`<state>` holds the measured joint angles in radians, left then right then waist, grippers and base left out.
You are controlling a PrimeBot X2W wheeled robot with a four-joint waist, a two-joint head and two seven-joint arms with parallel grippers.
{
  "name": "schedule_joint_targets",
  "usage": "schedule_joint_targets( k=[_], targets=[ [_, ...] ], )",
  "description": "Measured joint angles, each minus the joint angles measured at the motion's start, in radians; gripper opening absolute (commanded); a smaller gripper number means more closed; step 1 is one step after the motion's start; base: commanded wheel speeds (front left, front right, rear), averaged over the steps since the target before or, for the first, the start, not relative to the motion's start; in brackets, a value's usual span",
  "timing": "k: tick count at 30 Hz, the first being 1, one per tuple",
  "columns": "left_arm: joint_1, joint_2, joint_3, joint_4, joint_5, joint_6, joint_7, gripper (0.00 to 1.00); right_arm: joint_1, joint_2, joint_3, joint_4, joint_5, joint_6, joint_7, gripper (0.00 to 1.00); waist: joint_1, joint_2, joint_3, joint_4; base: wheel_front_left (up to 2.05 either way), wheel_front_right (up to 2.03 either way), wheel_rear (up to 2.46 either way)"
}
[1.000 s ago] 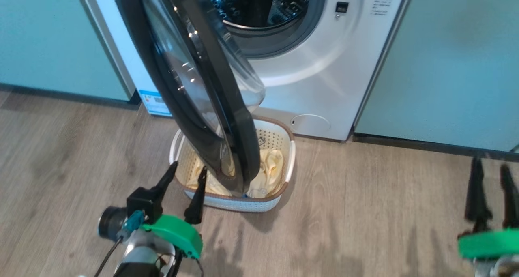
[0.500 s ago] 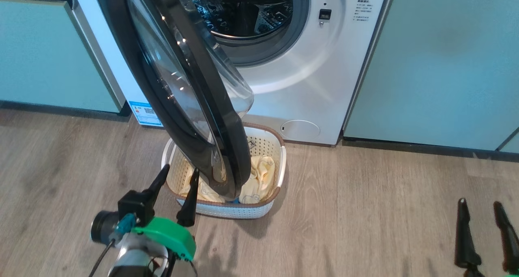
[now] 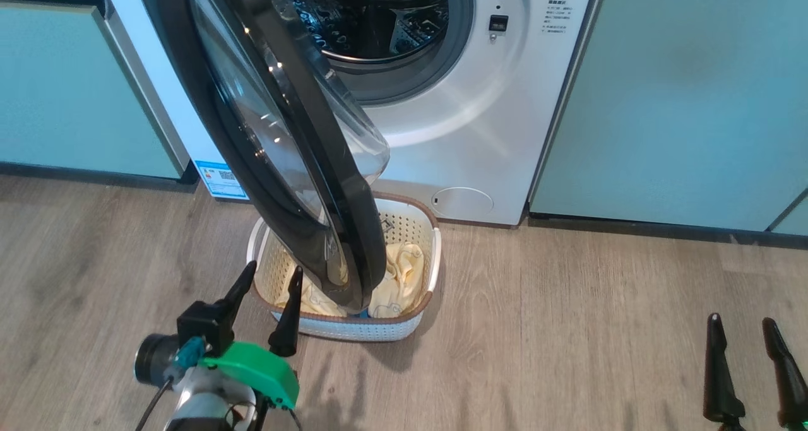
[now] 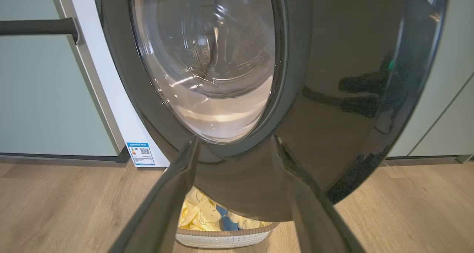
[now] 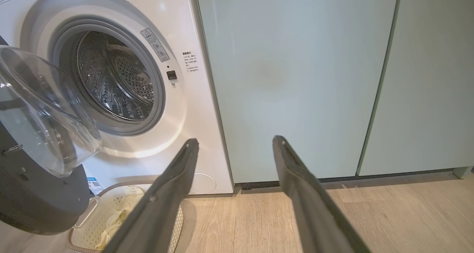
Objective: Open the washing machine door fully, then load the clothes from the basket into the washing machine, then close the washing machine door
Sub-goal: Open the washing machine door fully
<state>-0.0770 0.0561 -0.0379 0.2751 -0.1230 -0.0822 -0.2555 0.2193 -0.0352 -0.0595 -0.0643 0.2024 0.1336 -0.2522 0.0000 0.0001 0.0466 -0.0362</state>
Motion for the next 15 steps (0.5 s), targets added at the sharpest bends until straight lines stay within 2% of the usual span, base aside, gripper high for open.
schedule_joint_targets(
  k=[10,11,12,15],
  targets=[
    [0.0,-0.001,0.003,0.0,0.0,0.0,0.0,1.0,0.0,0.0,0.0,-0.001,0.0,0.0,0.0,1.0,0.0001,0.0,0.009,-0.005,0.0,0.0,0.0],
    [0.0,-0.001,0.003,0.0,0.0,0.0,0.0,0.45,0.0,0.0,0.0,-0.001,0.0,0.0,0.0,1.0,0.0001,0.0,0.009,-0.005,0.0,0.0,0.0],
    [0.0,-0.001,0.003,0.0,0.0,0.0,0.0,0.0,0.0,0.0,0.0,-0.001,0.0,0.0,0.0,1.0,0.0001,0.0,0.009,-0.006,0.0,0.0,0.0],
    [0.0,-0.001,0.004,-0.001,0.0,-0.003,0.0,0.0,0.0,0.0,0.0,-0.001,0.0,0.0,0.0,1.0,0.0001,0.0,0.01,-0.008,0.0,0.0,0.0]
  ],
)
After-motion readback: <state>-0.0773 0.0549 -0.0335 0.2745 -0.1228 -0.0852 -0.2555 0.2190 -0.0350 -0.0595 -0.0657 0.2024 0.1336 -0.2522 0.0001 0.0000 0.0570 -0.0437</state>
